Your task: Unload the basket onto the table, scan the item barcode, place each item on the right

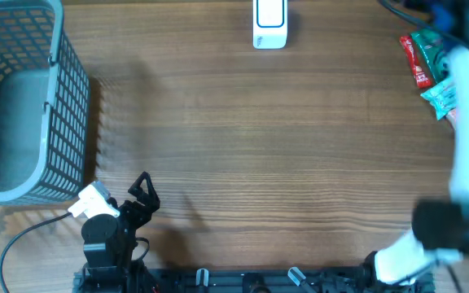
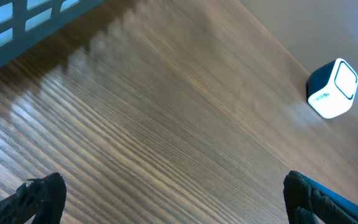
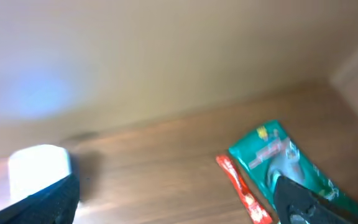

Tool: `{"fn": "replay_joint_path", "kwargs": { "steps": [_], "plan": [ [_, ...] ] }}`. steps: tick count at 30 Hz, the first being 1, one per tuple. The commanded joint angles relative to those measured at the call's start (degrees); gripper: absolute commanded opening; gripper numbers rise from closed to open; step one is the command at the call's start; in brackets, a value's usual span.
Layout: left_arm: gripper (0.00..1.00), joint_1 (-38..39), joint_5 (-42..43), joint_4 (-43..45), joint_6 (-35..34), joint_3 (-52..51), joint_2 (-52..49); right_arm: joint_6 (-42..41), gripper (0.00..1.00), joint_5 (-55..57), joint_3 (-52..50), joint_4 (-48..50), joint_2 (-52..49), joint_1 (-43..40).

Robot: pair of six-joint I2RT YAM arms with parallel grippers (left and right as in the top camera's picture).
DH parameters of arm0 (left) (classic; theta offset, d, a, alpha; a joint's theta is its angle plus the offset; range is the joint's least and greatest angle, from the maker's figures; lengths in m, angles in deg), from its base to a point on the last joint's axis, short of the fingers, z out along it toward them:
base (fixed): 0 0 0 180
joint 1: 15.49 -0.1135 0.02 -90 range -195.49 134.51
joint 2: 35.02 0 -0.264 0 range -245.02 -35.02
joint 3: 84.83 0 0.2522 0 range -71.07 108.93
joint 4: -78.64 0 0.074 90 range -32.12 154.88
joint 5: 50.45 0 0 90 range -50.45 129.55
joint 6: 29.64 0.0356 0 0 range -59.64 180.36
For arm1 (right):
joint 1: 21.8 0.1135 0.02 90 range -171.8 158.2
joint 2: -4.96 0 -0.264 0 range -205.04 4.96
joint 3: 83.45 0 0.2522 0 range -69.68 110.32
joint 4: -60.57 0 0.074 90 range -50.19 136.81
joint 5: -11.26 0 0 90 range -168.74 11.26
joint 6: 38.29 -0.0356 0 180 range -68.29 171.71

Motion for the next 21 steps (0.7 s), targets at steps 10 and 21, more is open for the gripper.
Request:
{"fn": "replay_joint_path", "kwargs": {
  "steps": [10,21],
  "plan": [
    [1.0,0.33,-0.59,-0.04,-0.35,-0.59,0.04,-7.04,1.0,-12.09,0.98,-5.31,31.21,-0.17],
    [1.0,0.33,-0.59,-0.04,-0.35,-0.59,0.04,-7.04,1.0,-12.09,0.98,-22.71,39.3,-0.17]
  ]
}}
